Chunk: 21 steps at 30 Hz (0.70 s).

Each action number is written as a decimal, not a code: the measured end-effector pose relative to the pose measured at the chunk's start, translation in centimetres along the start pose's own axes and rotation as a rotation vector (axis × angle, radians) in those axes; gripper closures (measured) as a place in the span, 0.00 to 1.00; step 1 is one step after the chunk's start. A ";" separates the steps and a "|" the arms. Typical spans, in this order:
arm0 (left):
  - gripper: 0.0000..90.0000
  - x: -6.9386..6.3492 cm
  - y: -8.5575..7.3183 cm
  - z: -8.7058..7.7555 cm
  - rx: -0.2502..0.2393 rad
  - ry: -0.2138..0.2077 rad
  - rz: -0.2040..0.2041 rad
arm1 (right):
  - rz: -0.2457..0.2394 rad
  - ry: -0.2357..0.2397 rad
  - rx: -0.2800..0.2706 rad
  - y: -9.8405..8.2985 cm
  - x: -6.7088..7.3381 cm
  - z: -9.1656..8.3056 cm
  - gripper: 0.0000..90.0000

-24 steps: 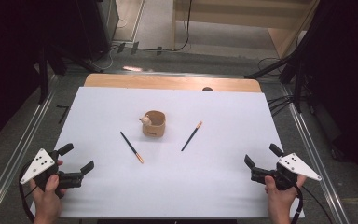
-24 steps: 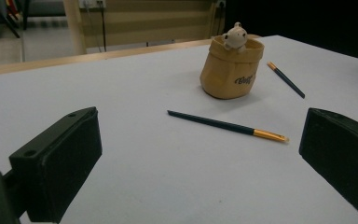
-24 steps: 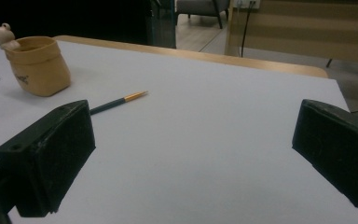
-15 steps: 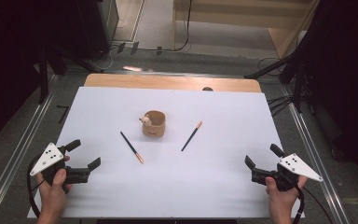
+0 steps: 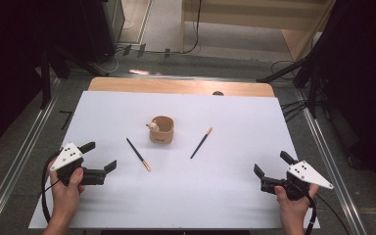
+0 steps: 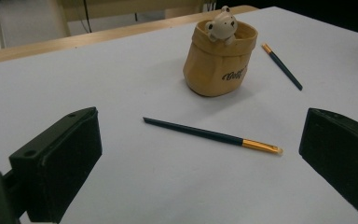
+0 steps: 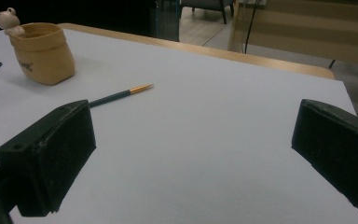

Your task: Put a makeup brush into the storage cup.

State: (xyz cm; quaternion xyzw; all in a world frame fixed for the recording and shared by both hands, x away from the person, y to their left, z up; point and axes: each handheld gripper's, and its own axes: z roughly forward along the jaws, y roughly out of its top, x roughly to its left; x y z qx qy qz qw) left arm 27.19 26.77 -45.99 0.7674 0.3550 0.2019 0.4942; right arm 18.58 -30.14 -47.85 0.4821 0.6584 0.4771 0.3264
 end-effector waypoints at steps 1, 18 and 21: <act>0.00 -0.1 0.2 0.2 0.004 -0.002 -0.001 | -0.006 0.000 -0.001 0.0 0.0 0.0 0.00; 0.00 -0.9 2.5 2.6 -0.077 -0.011 -0.009 | -0.009 -0.006 -0.014 0.1 -0.1 -0.1 0.00; 0.00 -1.1 2.9 3.0 -0.102 -0.018 -0.005 | -0.011 -0.004 -0.013 0.1 -0.1 0.0 0.00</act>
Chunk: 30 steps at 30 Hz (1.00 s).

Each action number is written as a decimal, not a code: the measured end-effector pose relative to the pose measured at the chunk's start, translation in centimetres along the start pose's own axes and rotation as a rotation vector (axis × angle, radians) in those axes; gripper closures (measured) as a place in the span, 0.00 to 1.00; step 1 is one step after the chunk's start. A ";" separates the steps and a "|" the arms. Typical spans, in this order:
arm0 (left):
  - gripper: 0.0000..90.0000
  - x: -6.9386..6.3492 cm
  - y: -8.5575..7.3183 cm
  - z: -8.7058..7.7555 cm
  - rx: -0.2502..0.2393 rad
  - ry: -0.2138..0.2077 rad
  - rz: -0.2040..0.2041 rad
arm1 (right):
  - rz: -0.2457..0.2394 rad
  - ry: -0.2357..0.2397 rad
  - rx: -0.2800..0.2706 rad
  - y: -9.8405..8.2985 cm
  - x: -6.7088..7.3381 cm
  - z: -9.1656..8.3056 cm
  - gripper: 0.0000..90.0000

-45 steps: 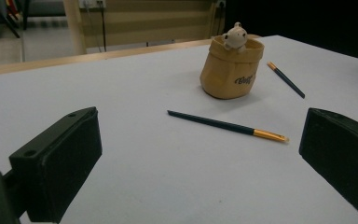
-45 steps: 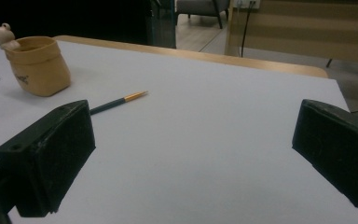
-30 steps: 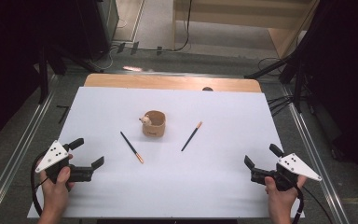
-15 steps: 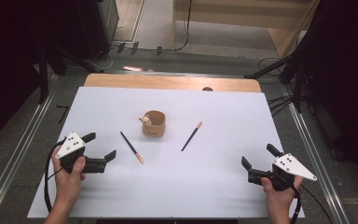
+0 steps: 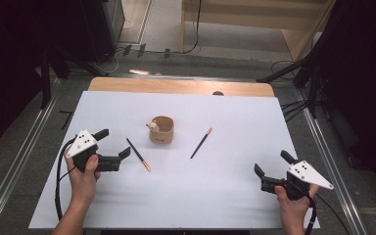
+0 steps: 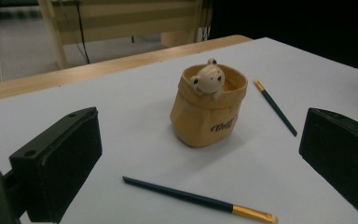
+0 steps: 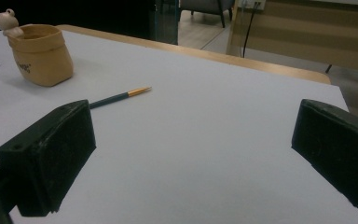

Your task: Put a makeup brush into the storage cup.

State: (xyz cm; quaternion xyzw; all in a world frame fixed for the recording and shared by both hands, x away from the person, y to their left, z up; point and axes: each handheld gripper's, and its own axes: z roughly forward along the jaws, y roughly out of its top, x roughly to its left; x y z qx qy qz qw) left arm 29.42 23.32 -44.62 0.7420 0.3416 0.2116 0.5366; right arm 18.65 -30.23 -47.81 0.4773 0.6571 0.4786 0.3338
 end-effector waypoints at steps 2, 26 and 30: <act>0.00 0.0 0.2 0.4 -0.012 0.000 0.005 | -0.001 -0.001 0.000 0.0 0.0 0.0 0.00; 0.00 0.7 2.6 6.6 0.390 0.094 -0.082 | -0.013 0.013 -0.005 0.0 0.1 0.2 0.00; 0.00 0.6 2.1 7.6 0.521 0.108 -0.111 | -0.012 0.011 -0.001 0.0 0.1 0.2 0.00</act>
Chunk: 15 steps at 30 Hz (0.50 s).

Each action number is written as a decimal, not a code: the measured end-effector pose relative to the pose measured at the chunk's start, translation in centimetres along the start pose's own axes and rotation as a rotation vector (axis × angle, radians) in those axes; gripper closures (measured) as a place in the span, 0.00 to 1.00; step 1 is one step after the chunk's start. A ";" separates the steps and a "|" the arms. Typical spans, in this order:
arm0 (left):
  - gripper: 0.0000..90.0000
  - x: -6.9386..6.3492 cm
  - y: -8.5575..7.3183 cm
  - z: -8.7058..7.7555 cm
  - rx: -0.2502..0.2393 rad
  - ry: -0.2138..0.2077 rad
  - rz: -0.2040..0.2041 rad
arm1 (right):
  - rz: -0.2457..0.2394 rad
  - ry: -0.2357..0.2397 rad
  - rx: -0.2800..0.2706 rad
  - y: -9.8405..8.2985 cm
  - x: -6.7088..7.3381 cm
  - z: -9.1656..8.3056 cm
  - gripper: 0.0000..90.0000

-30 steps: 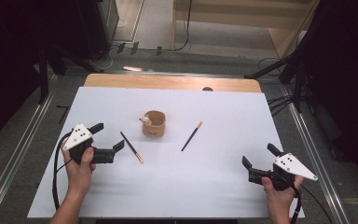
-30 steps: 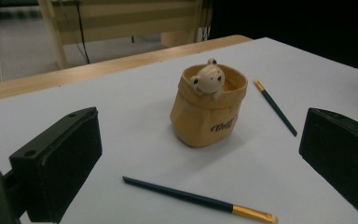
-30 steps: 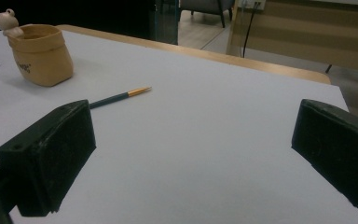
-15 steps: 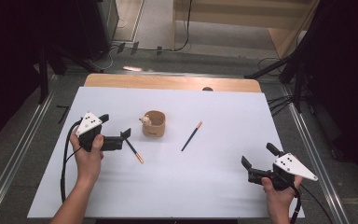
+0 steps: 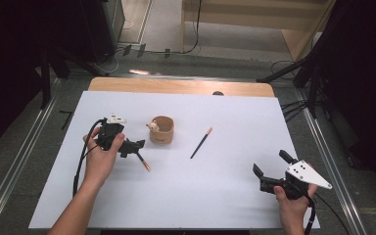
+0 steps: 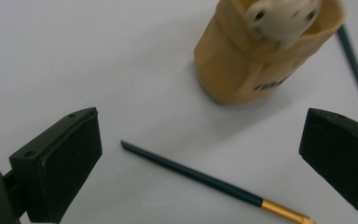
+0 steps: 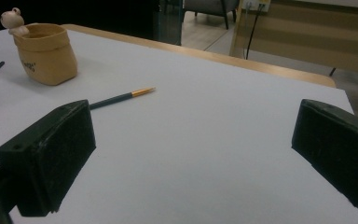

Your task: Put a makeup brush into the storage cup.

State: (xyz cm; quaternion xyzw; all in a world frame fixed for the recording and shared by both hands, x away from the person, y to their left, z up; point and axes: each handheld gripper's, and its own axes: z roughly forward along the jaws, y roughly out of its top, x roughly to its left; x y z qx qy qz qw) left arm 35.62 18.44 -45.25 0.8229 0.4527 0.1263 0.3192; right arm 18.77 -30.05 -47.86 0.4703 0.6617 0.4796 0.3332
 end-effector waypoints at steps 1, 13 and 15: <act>0.00 0.0 0.0 0.2 0.023 0.003 -0.003 | 0.000 0.000 0.000 0.0 0.0 0.0 0.00; 0.00 -0.5 1.0 1.7 0.267 0.019 -0.051 | -0.002 0.006 0.011 -0.1 0.1 0.3 0.00; 0.00 -0.7 1.0 1.9 0.289 -0.010 -0.072 | -0.002 0.006 0.012 -0.1 0.1 0.3 0.00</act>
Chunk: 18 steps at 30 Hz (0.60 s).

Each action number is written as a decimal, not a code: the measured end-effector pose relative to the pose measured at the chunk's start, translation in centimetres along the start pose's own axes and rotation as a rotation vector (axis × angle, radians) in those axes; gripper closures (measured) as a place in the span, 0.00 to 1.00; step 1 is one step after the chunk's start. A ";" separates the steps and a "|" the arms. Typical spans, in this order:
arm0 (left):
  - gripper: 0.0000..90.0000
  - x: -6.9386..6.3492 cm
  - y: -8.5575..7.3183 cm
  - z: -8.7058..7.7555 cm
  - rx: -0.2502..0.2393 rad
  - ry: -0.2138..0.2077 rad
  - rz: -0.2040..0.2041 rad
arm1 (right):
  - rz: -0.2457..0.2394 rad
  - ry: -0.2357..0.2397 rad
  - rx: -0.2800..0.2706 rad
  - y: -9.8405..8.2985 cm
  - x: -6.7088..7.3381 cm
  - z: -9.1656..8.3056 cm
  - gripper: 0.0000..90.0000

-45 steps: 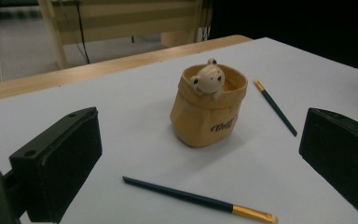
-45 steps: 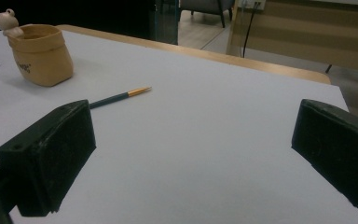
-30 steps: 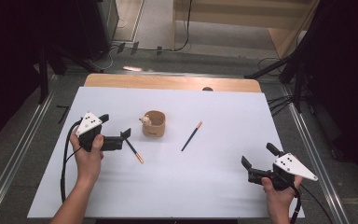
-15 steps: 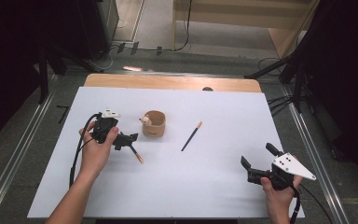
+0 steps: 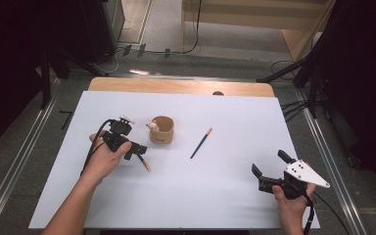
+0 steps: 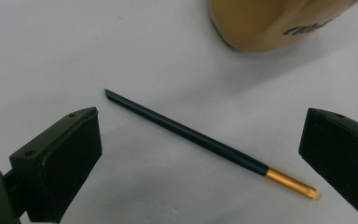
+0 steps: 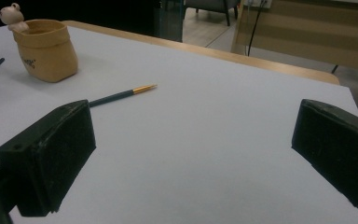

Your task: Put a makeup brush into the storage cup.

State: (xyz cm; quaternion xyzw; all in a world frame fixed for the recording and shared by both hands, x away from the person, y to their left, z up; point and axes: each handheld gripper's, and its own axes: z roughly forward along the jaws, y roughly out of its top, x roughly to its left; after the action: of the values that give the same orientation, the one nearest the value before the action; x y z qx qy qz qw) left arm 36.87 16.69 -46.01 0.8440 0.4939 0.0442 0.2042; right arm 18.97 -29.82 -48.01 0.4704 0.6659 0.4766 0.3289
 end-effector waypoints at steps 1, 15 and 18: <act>0.00 -0.1 0.0 0.2 0.020 -0.002 -0.003 | 0.001 -0.001 0.002 0.0 0.0 0.0 0.00; 0.31 -1.9 0.4 1.3 0.161 0.093 -0.026 | 0.004 -0.005 0.007 -0.1 -0.1 0.1 0.00; 0.35 -2.2 0.5 1.6 0.189 0.119 -0.006 | 0.004 -0.006 0.008 -0.1 -0.1 0.1 0.00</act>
State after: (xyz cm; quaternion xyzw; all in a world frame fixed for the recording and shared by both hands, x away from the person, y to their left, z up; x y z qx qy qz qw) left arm 36.61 14.12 -47.04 0.8539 0.5098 0.0467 0.0941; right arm 19.06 -29.92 -48.14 0.4745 0.6657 0.4733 0.3282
